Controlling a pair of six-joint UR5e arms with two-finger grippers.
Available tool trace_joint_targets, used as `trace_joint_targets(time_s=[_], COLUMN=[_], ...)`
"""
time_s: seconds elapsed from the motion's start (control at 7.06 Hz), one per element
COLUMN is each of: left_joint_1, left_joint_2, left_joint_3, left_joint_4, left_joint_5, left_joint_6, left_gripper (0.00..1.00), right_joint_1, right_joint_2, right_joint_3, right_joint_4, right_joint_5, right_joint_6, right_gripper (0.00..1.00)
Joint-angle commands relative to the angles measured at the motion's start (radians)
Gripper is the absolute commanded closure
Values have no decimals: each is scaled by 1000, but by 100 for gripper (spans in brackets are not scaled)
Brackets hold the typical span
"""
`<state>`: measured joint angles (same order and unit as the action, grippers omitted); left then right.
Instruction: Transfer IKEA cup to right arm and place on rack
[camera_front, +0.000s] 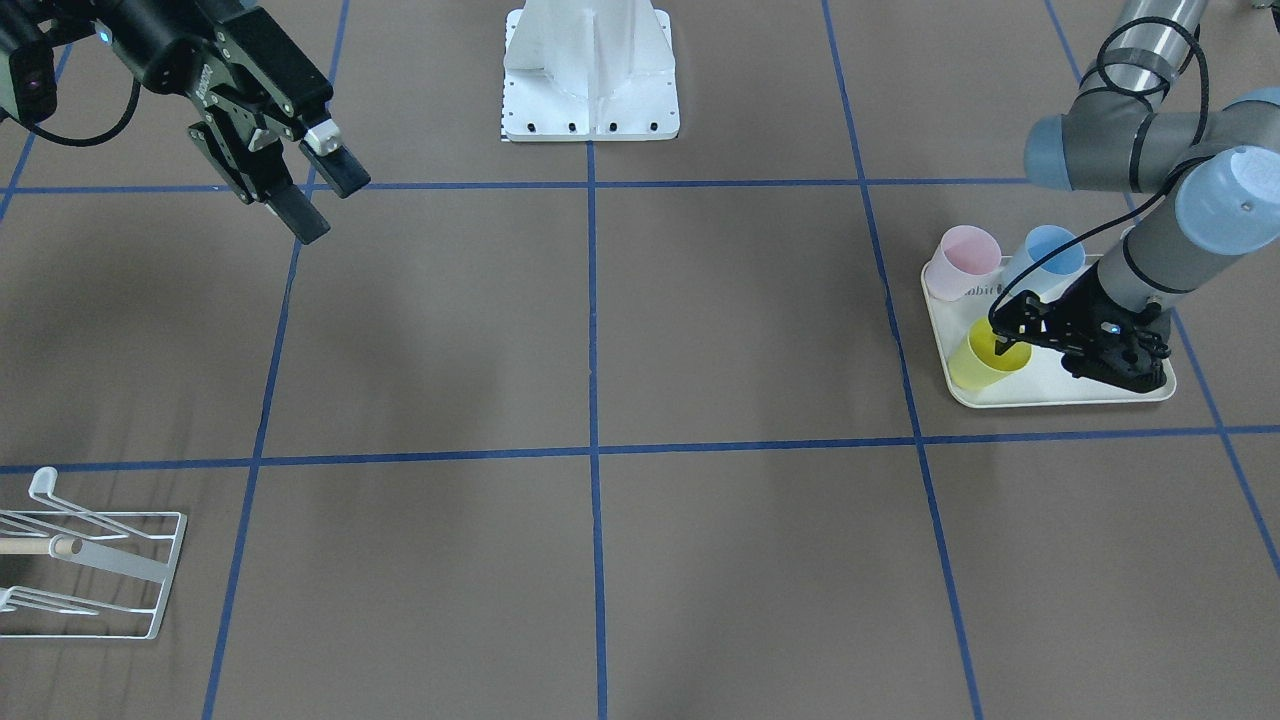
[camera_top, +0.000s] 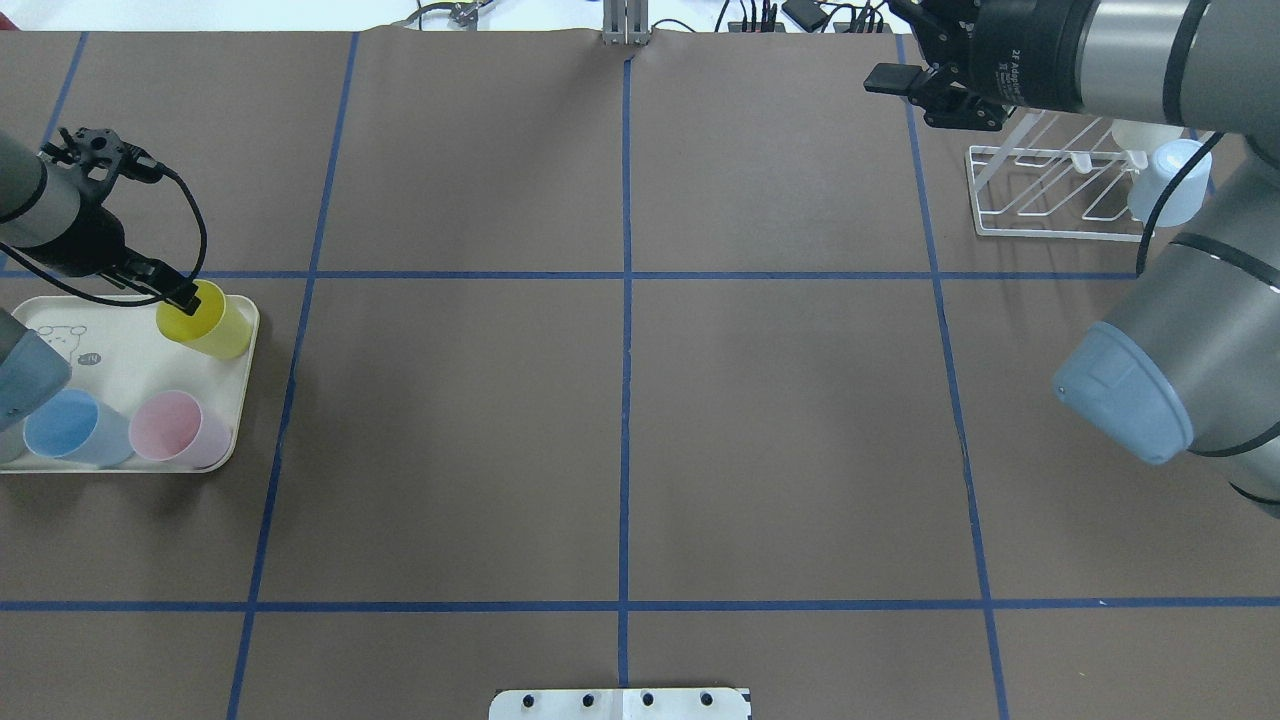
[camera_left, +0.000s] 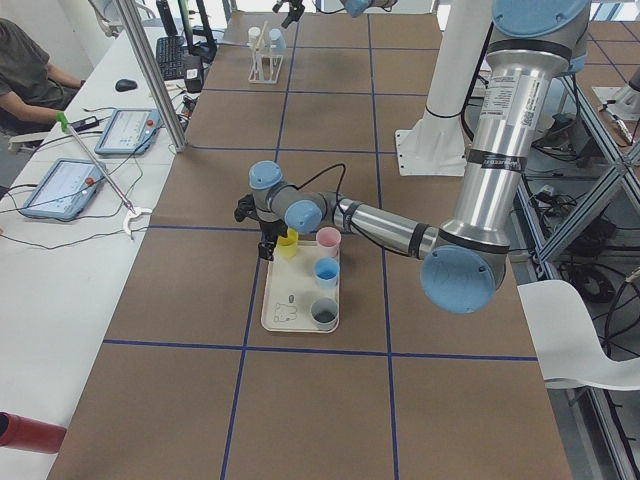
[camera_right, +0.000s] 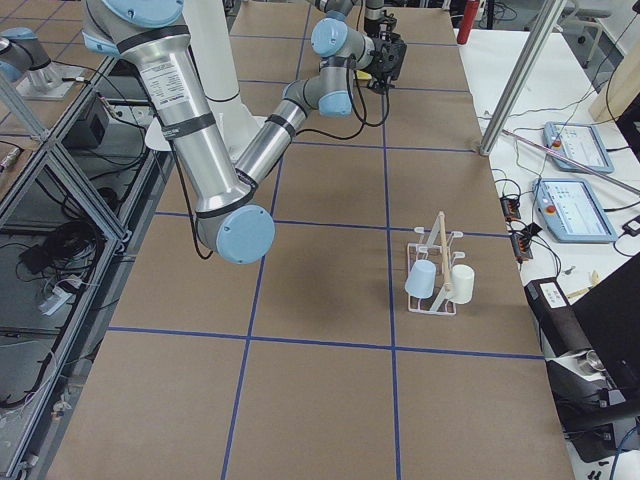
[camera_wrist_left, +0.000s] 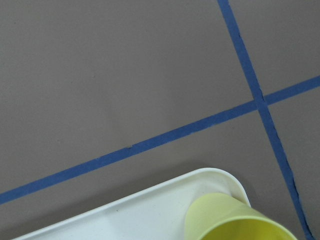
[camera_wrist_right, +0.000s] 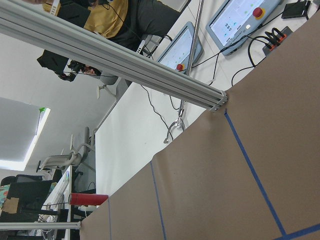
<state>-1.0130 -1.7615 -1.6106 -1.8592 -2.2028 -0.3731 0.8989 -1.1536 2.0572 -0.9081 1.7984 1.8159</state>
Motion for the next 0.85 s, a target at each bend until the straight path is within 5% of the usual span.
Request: trace_joint_targets(time_s=[0.0,0.71], left_joint_1=[2,7], left_joint_2=[7,5], left_joint_3=[-2,-3], left_joint_4=[3,2], left_joint_5=[-5,-11], left_joint_6=[3,-3], left_gripper=[11,64], right_joint_1=[0,0], right_joint_2=[0,-1], right_joint_3=[0,0], right_joint_4=[0,0], right_joint_5=[-1,-1], right_joint_6=[0,0], right_gripper=[0,0])
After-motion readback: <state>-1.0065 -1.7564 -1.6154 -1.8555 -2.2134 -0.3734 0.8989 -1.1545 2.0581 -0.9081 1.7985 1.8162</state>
